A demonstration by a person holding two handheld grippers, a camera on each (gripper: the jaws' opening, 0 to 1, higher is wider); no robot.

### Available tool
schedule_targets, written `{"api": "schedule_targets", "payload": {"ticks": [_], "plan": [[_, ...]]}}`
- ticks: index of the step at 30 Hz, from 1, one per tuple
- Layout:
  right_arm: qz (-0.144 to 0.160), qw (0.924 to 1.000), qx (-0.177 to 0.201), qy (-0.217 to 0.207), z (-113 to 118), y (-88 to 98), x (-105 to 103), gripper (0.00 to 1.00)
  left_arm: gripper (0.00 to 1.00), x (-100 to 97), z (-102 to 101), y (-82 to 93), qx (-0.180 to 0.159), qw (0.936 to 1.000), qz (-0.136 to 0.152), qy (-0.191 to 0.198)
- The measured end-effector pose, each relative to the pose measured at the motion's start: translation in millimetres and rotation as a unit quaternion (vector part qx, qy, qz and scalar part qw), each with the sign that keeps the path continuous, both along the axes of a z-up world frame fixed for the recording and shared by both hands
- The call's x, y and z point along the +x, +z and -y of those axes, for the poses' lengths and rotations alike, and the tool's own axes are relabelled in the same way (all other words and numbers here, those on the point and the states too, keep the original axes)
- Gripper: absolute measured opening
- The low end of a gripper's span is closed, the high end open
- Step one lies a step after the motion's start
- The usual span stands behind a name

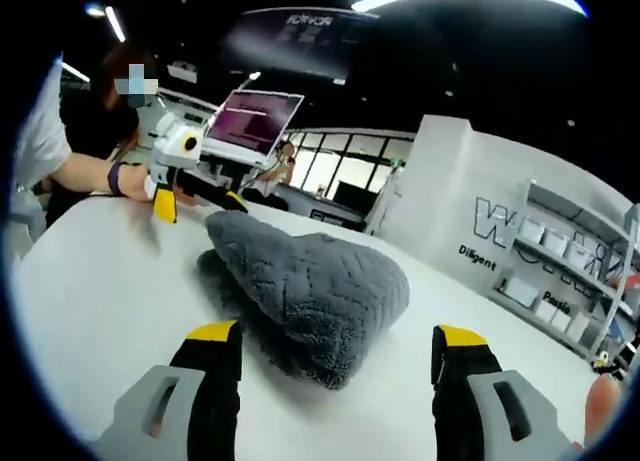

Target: Open the folded towel by lifting each exposed corner and separating the folded layers until the towel lies flat within the target outline without major curled edges

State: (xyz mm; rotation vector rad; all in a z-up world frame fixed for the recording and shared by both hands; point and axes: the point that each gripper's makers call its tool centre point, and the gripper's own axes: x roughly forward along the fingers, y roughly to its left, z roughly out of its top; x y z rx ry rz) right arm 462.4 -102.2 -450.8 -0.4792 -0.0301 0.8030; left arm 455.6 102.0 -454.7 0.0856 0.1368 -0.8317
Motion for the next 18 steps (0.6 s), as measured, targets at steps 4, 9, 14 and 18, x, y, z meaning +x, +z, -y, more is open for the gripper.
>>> {"api": "schedule_targets", "payload": {"ticks": [4,9,14,18], "plan": [[0.041,0.9987,-0.029,0.007,-2,3.7,-1,0.59,0.94,0.4,-1,0.1,-0.001,1.0,0.0,0.002],[0.08,0.9943,-0.068,0.02,-8,3.4,-5,0.52,0.94,0.1,-1,0.5,-0.001,1.0,0.0,0.002],[0.132,0.9852,-0.105,0.032,-16,6.3,-11,0.4,0.94,-0.8,0,0.3,-0.001,1.0,0.0,0.001],[0.134,0.9836,-0.115,0.037,-21,4.0,-15,0.35,0.94,-0.9,0,0.8,-0.002,1.0,0.0,0.001]]}}
